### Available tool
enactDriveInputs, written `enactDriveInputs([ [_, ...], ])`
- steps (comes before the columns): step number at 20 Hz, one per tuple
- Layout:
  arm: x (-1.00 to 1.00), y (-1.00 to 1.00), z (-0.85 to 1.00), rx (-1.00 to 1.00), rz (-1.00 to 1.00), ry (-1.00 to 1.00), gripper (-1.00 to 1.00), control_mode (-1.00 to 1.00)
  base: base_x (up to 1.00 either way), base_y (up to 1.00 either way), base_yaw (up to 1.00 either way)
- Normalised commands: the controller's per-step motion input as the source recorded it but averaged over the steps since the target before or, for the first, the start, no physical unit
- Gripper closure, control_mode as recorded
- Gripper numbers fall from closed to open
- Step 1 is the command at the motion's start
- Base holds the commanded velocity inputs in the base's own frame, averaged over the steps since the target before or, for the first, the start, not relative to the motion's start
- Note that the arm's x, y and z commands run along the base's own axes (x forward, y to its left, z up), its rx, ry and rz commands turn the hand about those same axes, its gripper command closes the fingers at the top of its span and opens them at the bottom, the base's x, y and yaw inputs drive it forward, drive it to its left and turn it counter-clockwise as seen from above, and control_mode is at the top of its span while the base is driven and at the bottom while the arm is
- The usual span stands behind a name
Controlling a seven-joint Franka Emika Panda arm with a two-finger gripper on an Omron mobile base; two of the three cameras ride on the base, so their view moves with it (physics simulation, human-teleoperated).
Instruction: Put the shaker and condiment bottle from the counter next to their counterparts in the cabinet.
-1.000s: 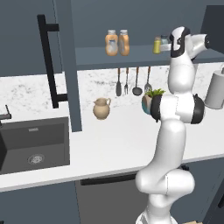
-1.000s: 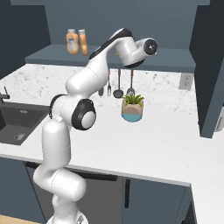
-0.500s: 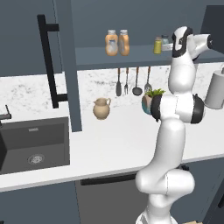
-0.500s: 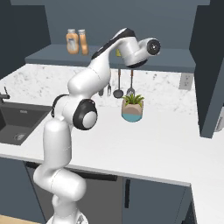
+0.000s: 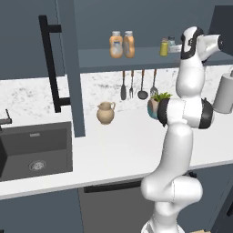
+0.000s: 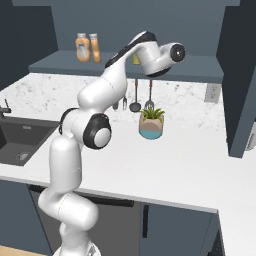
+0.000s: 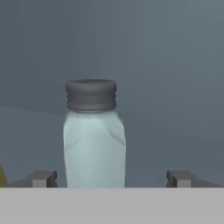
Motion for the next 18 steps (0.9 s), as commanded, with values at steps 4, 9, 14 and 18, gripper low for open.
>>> enactDriveInputs([
  [4, -0.36, 0.0, 0.16, 0.01, 0.08, 0.0, -1.0, -1.0, 0.0, 0.0, 0.0],
  [9, -0.57, 0.0, 0.18, 0.02, 0.06, 0.0, -1.0, -1.0, 0.0, 0.0, 0.0],
  [14, -0.83, 0.05, 0.04, 0.01, 0.02, 0.0, -1.0, -1.0, 0.0, 0.0, 0.0],
  [18, -0.91, 0.36, 0.0, 0.0, 0.0, 0.0, -1.0, -1.0, 0.0, 0.0, 0.0],
])
